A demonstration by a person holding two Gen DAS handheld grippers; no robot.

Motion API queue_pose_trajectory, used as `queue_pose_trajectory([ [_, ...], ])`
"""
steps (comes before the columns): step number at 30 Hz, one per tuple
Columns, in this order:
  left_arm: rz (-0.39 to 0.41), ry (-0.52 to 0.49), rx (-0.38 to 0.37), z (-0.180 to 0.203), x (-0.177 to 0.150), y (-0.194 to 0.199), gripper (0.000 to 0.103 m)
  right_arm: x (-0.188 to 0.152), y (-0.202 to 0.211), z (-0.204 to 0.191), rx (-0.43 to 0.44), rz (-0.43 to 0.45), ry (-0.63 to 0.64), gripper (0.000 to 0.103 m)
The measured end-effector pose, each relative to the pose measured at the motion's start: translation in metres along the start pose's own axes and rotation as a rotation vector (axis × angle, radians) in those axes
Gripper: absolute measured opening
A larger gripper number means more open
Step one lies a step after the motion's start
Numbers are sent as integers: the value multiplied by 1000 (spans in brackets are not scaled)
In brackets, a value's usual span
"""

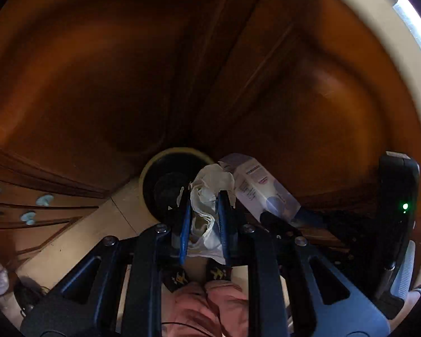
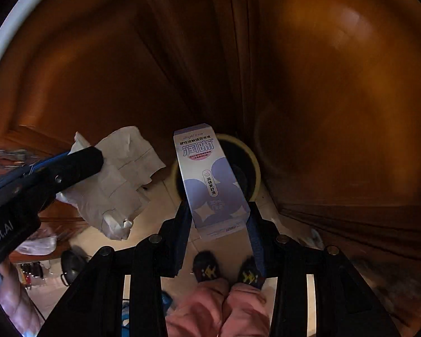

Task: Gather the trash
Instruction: 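Carry the tissue and carton down over the floor bin with both tools, then open both tools to drop the tissue and carton into the bin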

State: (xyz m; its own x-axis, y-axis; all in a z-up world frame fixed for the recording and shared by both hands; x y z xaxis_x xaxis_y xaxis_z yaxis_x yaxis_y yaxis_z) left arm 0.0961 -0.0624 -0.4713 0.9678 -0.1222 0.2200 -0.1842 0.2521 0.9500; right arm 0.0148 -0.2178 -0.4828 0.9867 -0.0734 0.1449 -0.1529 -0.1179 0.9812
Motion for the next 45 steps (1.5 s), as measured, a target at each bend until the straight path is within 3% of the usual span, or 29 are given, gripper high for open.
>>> queue_pose_trajectory([
  [5,-20,-3,38,-12,0,-58,16,-9,-56,7,-9,-42,-18,39],
  [11,2,-46,71,-13,15,-92,18,3,-88,10,19,-64,-63,40],
  [17,18,-59,104,-17,25,-95,38,9,-80,21,46,-60,-113,40],
  [19,18,-63,114,-17,27,-92,55,15,-73,27,49,-60,-112,41],
  [22,21,-64,121,-17,30,-86,61,13,-54,23,48,-50,-110,41],
  [26,14,-53,134,-18,31,-72,61,37,-27,20,37,-34,-105,41],
  [31,12,-33,134,-15,27,-42,61,43,15,8,29,-29,-85,41],
  [39,45,25,125,-3,14,51,61,59,84,-6,51,-3,-14,41],
  [45,96,53,130,11,11,123,61,62,159,-29,83,47,81,41],
])
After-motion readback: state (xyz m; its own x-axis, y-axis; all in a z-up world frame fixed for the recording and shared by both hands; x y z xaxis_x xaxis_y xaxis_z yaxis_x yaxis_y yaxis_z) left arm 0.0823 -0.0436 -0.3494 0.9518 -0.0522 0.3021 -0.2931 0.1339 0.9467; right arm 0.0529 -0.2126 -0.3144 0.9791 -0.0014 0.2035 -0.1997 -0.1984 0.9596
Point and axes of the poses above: each gripper's, at about its wrist camera, not at the fingertips, and y roughly against the way its jaws point, z to its right, x to its top, the point moved 7 cm from there along -y, roughly the way its jaws point, and after that the axes turned 2 degrees about -z, right-handed, at the moved point
